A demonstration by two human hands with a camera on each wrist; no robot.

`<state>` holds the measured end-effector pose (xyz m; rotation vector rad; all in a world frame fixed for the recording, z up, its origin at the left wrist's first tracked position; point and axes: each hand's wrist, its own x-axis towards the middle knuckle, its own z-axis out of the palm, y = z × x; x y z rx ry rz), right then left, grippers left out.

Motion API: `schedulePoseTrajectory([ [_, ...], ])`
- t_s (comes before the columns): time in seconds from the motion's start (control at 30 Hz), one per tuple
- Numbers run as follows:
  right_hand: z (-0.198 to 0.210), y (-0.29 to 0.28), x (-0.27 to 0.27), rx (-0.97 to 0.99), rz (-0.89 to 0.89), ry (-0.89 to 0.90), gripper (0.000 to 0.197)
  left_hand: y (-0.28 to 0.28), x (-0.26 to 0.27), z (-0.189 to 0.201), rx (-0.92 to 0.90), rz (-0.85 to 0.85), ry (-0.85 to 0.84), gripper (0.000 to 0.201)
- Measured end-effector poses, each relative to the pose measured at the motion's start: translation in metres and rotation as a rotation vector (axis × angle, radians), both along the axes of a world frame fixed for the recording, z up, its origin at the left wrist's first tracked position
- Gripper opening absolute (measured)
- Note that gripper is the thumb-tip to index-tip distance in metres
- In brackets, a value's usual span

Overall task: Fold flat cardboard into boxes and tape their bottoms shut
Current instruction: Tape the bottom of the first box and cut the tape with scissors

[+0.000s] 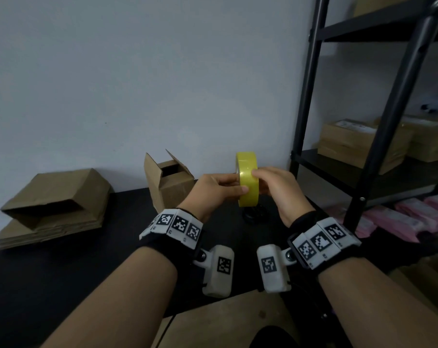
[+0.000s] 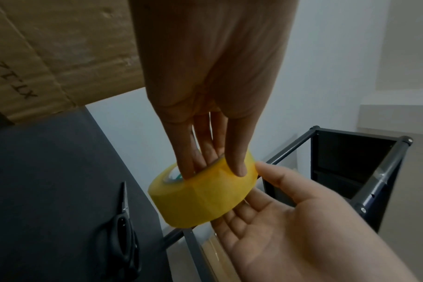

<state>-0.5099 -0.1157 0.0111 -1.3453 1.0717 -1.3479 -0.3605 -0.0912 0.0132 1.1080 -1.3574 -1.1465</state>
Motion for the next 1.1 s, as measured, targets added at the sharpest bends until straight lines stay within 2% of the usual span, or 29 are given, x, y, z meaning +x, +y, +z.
schedulePoseTrajectory([
  [0.07, 0.001, 0.001, -0.001, -0.013, -0.009, 0.005, 0.011, 0.001, -0.001, 0.003, 0.007, -0.010, -0.001, 0.030],
  [0.13, 0.003, 0.003, -0.001, -0.018, -0.009, 0.009, 0.012, 0.001, 0.000, 0.009, -0.006, 0.010, -0.108, 0.026],
  [0.23, 0.003, 0.003, -0.002, -0.023, -0.025, 0.045, 0.014, -0.002, 0.004, 0.020, -0.110, 0.209, -0.298, 0.026],
  [0.3, 0.002, 0.002, -0.002, -0.021, -0.025, 0.069, 0.017, -0.007, 0.006, 0.025, -0.209, 0.358, -0.298, 0.025],
  [0.37, 0.001, 0.004, -0.002, -0.013, -0.010, 0.094, 0.020, -0.009, 0.005, 0.029, -0.291, 0.410, -0.360, 0.024],
  [0.5, -0.001, 0.005, 0.004, -0.008, -0.015, 0.089, 0.022, -0.008, -0.001, 0.028, -0.422, 0.450, -0.627, 0.016],
  [0.6, -0.002, 0.004, 0.006, -0.012, -0.028, 0.096, 0.021, -0.007, -0.003, 0.027, -0.492, 0.467, -0.714, 0.011],
  [0.77, -0.002, 0.004, 0.006, -0.052, -0.032, 0.143, 0.023, -0.007, -0.005, 0.027, -0.562, 0.506, -0.768, 0.011],
  [0.93, -0.004, 0.002, 0.006, -0.065, -0.051, 0.183, 0.025, -0.005, -0.011, 0.024, -0.688, 0.449, -1.062, 0.005],
  [1.0, -0.004, 0.002, 0.006, -0.073, -0.052, 0.198, 0.022, -0.001, -0.013, 0.024, -0.690, 0.398, -1.188, 0.022],
  [1.03, -0.005, 0.003, 0.006, -0.080, -0.054, 0.214, 0.020, -0.004, -0.013, 0.022, -0.705, 0.387, -1.227, 0.022],
  [1.1, -0.006, 0.002, 0.006, -0.102, -0.060, 0.262, 0.019, -0.005, -0.012, 0.024, -0.678, 0.334, -1.279, 0.004],
])
